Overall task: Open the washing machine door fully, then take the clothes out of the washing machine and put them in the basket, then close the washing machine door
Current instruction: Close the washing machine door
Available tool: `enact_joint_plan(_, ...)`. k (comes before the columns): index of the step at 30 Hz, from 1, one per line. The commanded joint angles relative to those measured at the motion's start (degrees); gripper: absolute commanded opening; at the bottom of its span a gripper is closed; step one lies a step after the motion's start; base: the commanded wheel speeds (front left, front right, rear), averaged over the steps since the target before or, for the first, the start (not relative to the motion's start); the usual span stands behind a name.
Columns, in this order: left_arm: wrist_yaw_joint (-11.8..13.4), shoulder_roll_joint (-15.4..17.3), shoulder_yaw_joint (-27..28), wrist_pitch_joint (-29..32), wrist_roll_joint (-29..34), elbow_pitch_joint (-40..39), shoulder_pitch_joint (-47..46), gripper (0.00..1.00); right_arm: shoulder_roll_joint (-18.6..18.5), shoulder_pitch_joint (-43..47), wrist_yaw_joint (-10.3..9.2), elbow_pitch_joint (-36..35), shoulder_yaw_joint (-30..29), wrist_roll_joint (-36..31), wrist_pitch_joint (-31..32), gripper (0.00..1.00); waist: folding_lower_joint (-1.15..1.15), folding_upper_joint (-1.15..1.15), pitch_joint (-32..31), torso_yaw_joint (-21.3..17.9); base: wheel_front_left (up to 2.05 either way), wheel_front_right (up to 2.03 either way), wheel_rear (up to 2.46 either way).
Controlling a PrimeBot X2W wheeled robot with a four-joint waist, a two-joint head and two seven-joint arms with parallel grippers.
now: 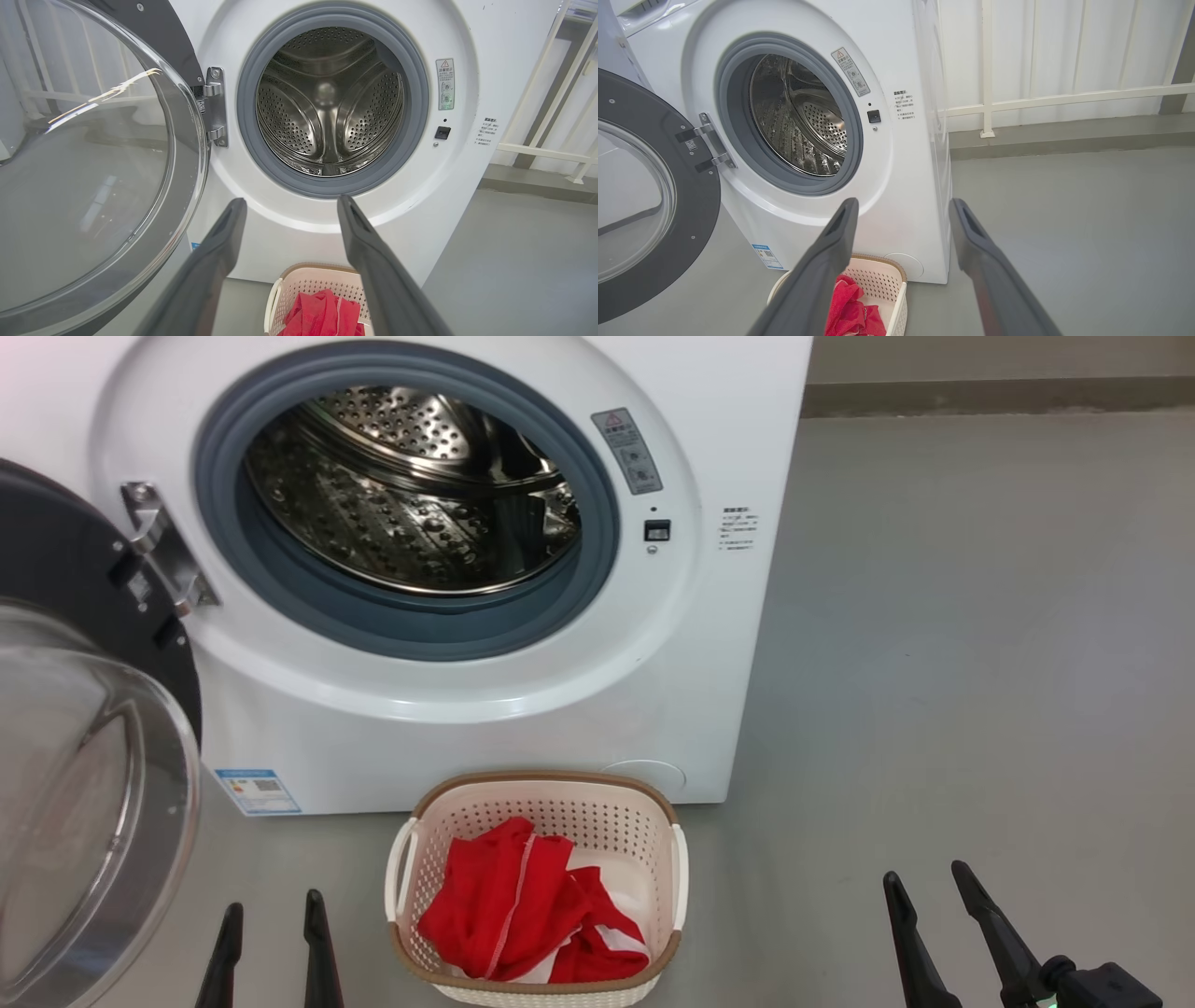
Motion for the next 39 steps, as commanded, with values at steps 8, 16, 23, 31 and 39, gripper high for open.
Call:
enact_joint_plan(8, 1.42, 0.8, 1.93, -0.13, 0.8, -2.38, -0.49, 1.0, -0.54, -0.35, 0.09, -1.34, 1.74, -0.59, -0.51, 1.0, 0.0, 0.0, -1.05, 5.4, 0.0, 0.0, 0.0)
enact_joint_plan(16, 2.17, 1.54, 2.09, 0.55, 1.04, -3.6, 0.41, 1.0, -0.54, 0.21, 0.09, -1.26, 1.94, -0.36, -0.52, 1.0, 0.0, 0.0, -1.78, 9.69, 0.0, 0.0, 0.0)
enact_joint_plan(23, 2.76, 2.07, 2.21, 1.12, 1.16, -4.46, 1.01, 1.0, -0.54, 0.54, 0.09, -1.14, 2.08, -0.12, -0.52, 1.0, 0.0, 0.0, -2.19, 12.86, 0.0, 0.0, 0.0)
enact_joint_plan(31, 3.47, 2.51, 2.53, 1.55, 1.06, -5.08, 1.62, 1.0, -0.54, 0.66, 0.09, -1.1, 2.24, -0.03, -0.52, 1.0, 0.0, 0.0, -2.43, 14.42, 0.0, 0.0, 0.0)
enact_joint_plan(39, 4.21, 3.04, 2.53, 1.42, 1.82, -5.98, 1.69, 0.29, -0.54, 0.72, 0.09, -1.1, 2.29, 0.02, -0.4, 1.0, 0.0, 0.0, -2.59, 15.47, 0.0, 0.0, 0.0)
